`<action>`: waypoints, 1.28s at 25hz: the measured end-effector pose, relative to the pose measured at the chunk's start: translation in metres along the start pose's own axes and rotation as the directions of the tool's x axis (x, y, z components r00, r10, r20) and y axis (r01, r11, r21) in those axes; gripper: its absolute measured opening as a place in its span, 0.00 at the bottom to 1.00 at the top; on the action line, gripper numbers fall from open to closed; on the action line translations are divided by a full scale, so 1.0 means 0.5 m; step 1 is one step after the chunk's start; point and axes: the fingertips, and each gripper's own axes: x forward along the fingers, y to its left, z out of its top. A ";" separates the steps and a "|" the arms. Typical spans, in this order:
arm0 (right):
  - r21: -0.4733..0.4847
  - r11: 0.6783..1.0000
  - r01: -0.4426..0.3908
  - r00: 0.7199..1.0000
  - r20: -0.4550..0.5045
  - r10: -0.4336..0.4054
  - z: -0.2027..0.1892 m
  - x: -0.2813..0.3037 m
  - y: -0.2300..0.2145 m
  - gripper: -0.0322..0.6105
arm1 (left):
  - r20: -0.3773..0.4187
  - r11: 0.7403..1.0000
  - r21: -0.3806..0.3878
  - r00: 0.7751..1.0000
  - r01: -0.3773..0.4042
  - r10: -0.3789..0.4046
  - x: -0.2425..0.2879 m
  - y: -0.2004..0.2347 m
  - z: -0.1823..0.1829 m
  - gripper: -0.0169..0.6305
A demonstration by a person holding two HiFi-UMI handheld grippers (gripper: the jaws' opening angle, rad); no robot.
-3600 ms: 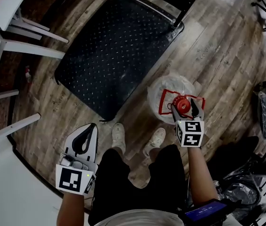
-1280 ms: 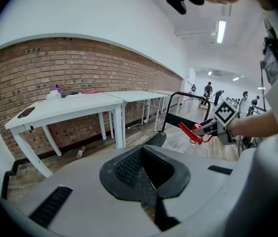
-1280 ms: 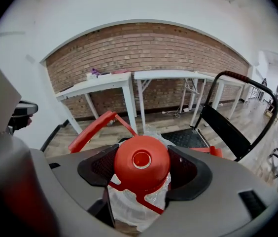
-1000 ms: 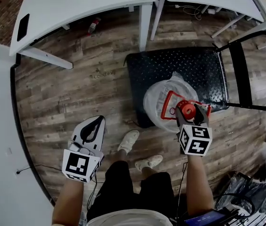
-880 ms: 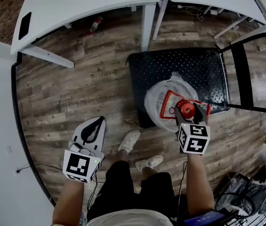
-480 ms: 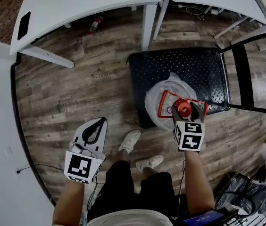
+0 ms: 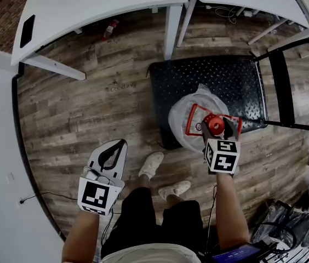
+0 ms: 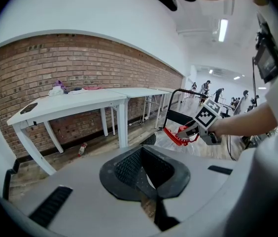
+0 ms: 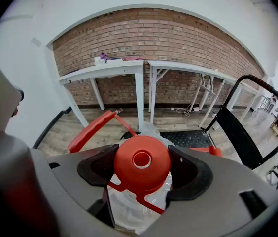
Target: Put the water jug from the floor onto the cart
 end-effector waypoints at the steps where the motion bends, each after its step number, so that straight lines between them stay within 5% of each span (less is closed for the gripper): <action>1: -0.007 1.000 0.005 1.000 0.004 -0.005 0.001 -0.002 0.000 0.54 | 0.002 1.000 0.001 1.000 0.003 -0.003 0.000 0.001 0.002 0.03; 10: -0.001 1.000 -0.010 0.982 0.187 0.010 0.110 -0.171 0.019 0.54 | 0.053 0.997 0.044 0.997 0.057 -0.059 -0.020 -0.019 0.081 0.03; 17: 0.037 0.999 0.032 0.915 0.402 -0.045 0.230 -0.416 0.008 0.54 | 0.138 0.971 0.108 0.964 0.214 -0.228 -0.019 -0.102 0.209 0.03; 23: 0.191 0.968 0.165 0.834 0.497 -0.240 0.232 -0.637 -0.039 0.51 | 0.157 0.885 0.213 0.880 0.414 -0.449 -0.030 -0.230 0.297 0.03; 32: 0.480 0.790 0.381 0.707 0.399 -0.584 0.029 -0.930 -0.105 0.39 | 0.135 0.745 0.336 0.753 0.577 -0.644 -0.067 -0.413 0.379 0.03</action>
